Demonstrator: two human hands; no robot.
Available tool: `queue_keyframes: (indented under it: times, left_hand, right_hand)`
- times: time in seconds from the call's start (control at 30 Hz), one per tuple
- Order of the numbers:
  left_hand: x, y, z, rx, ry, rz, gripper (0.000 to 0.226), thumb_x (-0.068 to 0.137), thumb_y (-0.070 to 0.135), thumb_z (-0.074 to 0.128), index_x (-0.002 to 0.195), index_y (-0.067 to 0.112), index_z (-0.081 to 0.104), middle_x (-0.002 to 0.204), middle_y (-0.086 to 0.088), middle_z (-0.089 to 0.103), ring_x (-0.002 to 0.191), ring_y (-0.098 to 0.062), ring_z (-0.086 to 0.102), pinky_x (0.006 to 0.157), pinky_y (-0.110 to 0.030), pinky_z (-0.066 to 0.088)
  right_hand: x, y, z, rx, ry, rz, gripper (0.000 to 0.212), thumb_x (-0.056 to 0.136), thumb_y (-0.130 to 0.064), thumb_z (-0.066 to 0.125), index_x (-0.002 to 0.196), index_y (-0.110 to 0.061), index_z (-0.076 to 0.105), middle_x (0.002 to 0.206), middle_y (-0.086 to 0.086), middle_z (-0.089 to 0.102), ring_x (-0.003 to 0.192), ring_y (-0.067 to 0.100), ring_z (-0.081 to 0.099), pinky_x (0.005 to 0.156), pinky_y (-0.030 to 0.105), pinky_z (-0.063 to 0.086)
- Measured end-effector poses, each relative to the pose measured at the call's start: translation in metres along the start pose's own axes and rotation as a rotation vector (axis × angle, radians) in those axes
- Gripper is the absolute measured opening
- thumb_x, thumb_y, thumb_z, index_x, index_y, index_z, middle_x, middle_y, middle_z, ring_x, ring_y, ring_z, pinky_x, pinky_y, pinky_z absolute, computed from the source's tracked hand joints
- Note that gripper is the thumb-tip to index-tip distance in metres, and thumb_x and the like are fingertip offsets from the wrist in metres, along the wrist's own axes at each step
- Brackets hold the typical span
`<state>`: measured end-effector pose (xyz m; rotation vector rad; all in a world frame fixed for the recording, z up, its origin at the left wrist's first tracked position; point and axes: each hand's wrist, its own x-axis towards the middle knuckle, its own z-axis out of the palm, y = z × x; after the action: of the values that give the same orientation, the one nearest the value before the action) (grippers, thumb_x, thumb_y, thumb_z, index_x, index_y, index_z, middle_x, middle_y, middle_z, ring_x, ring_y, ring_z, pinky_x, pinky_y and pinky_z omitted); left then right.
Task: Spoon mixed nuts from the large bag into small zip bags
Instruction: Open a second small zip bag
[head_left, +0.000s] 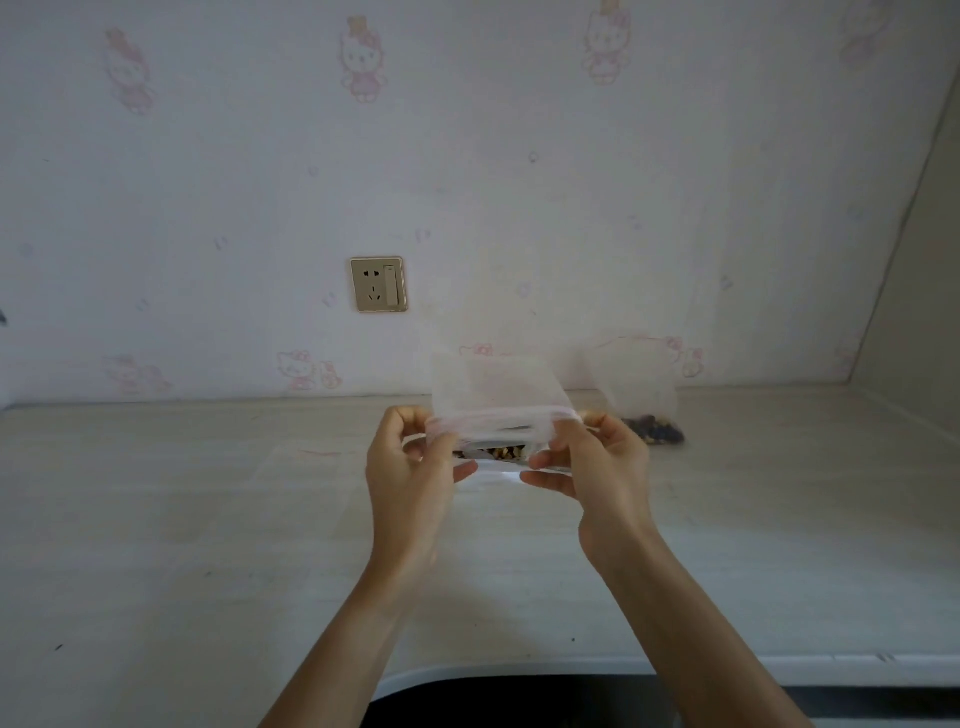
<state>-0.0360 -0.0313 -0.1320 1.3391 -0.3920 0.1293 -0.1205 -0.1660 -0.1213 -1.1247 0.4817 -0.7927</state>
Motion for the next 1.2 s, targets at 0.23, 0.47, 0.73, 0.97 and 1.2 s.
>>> queue_keyframes:
  times: [0.23,0.47,0.73,0.97,1.2]
  left_hand:
    - [-0.001,-0.006,-0.012,-0.114,-0.025,-0.168,0.019,0.087,-0.003,0.078,0.092,0.004,0.061,0.095,-0.018,0.067,0.085,-0.026,0.076,0.067,-0.036,0.064]
    - [0.002,-0.009,-0.027,-0.42,-0.212,-0.379,0.024,0.071,0.004,0.082,0.086,0.011,0.064,0.1,-0.021,0.077,0.094,-0.027,0.078,0.084,-0.035,0.064]
    - [0.005,-0.009,-0.027,-0.586,-0.42,-0.501,0.011,0.089,0.011,0.07,0.092,0.018,0.078,0.095,-0.008,0.074,0.091,-0.02,0.074,0.087,-0.041,0.061]
    - [0.0,-0.001,-0.016,-0.26,-0.356,-0.44,0.022,0.1,0.019,0.06,0.102,0.004,0.075,0.092,-0.009,0.071,0.083,-0.015,0.068,0.079,-0.031,0.056]
    - [0.005,0.0,-0.018,-0.48,-0.426,-0.662,0.026,0.106,0.019,0.052,0.121,0.002,0.064,0.076,-0.001,0.071,0.07,-0.012,0.072,0.076,-0.035,0.058]
  right_hand:
    - [0.002,0.004,-0.009,0.25,-0.082,0.236,0.017,0.093,0.003,0.068,0.109,0.008,0.064,0.089,0.02,0.075,0.075,0.031,0.075,0.065,0.036,0.064]
    - [0.011,0.005,-0.021,0.494,-0.279,0.45,0.008,0.093,0.007,0.061,0.095,0.007,0.068,0.079,0.017,0.074,0.067,0.02,0.075,0.071,0.031,0.065]
    - [0.014,0.009,-0.025,0.379,-0.385,0.45,0.014,0.093,0.005,0.059,0.086,-0.003,0.068,0.082,0.012,0.067,0.065,0.016,0.067,0.068,0.029,0.062]
    - [0.014,0.006,-0.028,0.281,-0.444,0.421,0.01,0.095,-0.006,0.062,0.092,-0.007,0.071,0.067,0.007,0.06,0.06,0.016,0.061,0.066,0.032,0.059]
    - [0.013,0.007,-0.037,0.181,-0.553,0.399,0.013,0.087,-0.019,0.068,0.089,-0.007,0.068,0.087,0.007,0.062,0.076,0.016,0.062,0.073,0.03,0.056]
